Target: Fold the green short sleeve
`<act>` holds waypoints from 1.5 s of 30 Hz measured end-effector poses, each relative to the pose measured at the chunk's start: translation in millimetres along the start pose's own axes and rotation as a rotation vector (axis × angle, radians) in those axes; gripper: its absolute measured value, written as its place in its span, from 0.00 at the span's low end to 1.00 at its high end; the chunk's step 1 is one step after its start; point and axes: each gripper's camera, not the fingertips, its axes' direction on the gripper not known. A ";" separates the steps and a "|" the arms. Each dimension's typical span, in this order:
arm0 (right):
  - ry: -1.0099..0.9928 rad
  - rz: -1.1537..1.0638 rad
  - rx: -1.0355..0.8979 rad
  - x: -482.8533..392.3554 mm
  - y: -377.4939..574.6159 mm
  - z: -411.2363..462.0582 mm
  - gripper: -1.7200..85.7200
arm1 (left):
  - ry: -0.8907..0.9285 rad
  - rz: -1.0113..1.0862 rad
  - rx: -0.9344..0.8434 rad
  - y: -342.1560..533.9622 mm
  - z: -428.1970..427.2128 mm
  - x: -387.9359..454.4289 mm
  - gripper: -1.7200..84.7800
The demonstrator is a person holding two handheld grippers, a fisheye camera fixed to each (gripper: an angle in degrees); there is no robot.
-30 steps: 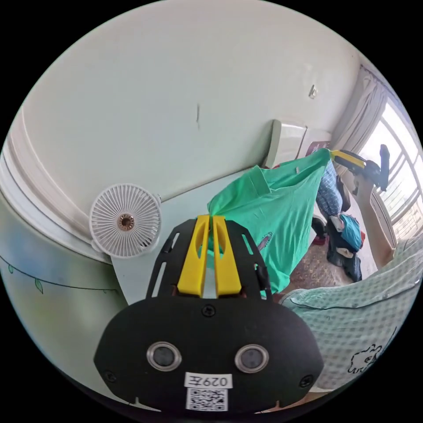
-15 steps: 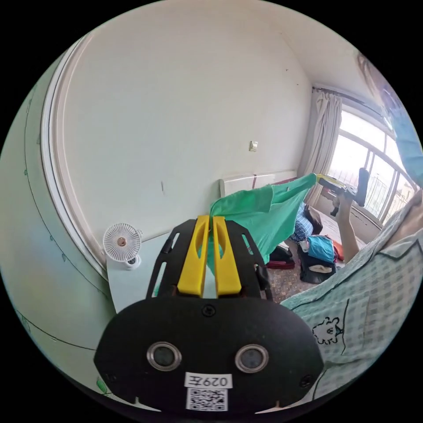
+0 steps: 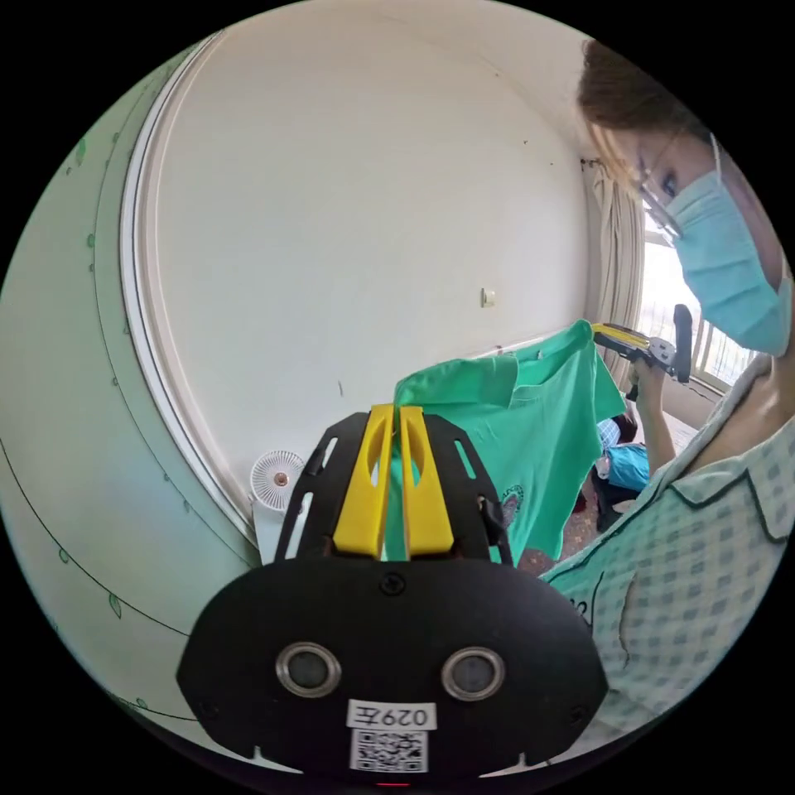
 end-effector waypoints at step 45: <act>-0.488 0.350 -1.223 0.3 237.7 803.5 0.01 | -0.123 -0.140 -1.200 241.0 778.1 -120.7 0.01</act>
